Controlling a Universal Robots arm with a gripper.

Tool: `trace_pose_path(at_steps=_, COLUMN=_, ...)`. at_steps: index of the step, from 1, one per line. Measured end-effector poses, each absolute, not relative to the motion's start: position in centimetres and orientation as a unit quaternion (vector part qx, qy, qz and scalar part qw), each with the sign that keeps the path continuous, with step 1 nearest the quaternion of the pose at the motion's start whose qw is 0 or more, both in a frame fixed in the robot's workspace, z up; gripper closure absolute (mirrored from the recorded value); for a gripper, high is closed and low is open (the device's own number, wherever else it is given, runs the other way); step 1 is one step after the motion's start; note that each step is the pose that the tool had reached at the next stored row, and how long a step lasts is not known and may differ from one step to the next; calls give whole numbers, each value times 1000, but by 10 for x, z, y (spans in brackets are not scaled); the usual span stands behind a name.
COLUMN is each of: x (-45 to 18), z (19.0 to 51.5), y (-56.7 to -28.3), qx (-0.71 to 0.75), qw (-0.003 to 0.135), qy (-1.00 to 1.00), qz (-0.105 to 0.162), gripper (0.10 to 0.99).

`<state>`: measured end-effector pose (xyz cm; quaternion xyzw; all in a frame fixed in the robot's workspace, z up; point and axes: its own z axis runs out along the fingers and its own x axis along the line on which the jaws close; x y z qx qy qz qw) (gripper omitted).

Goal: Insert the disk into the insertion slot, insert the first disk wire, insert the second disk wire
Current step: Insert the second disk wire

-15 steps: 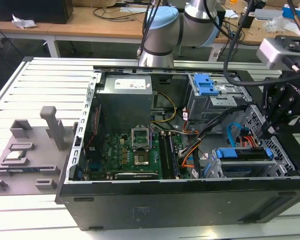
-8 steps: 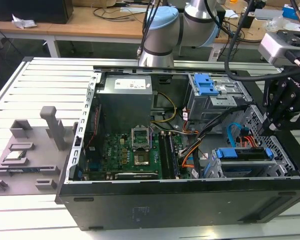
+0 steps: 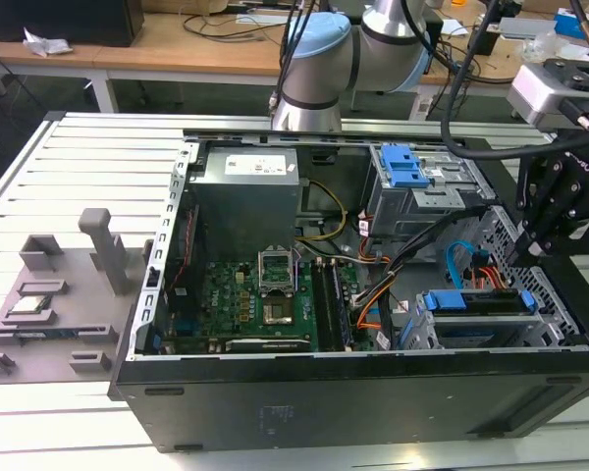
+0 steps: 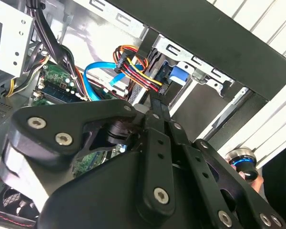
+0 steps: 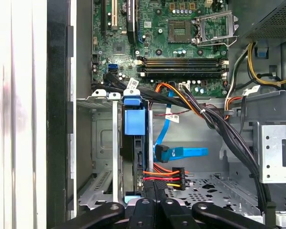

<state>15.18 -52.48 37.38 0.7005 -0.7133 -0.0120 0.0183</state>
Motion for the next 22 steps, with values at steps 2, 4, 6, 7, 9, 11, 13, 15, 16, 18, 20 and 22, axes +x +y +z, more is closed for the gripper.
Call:
trace_pose_path(at_steps=2, x=152, z=374, y=-525, qx=700, qw=18, qy=-713, qz=-12, gripper=784)
trace_pose_path(at_steps=4, x=152, z=374, y=-525, qx=700, qw=18, qy=-713, qz=-12, gripper=784)
trace_pose_path(at_steps=6, x=148, z=374, y=-520, qx=700, qw=18, qy=-713, qz=-12, gripper=784)
trace_pose_path(at_steps=7, x=144, z=374, y=-517, qx=700, qw=18, qy=-713, qz=-12, gripper=784)
trace_pose_path(at_steps=9, x=132, z=373, y=-513, qx=700, qw=18, qy=-713, qz=-12, gripper=784)
trace_pose_path(at_steps=11, x=119, z=371, y=-513, qx=700, qw=20, qy=-713, qz=-11, gripper=784)
trace_pose_path(at_steps=13, x=114, z=369, y=-513, qx=700, qw=22, qy=-714, qz=-8, gripper=784)
trace_pose_path(at_steps=15, x=113, z=368, y=-513, qx=697, qw=23, qy=-717, qz=-7, gripper=784)
trace_pose_path(at_steps=16, x=113, z=368, y=-513, qx=697, qw=24, qy=-717, qz=-7, gripper=784)
trace_pose_path(at_steps=18, x=113, z=368, y=-513, qx=697, qw=24, qy=-717, qz=-7, gripper=784)
trace_pose_path(at_steps=20, x=113, z=368, y=-513, qx=697, qw=24, qy=-717, qz=-7, gripper=925)
trace_pose_path(at_steps=22, x=113, z=368, y=-513, qx=697, qw=24, qy=-717, qz=-6, gripper=925)
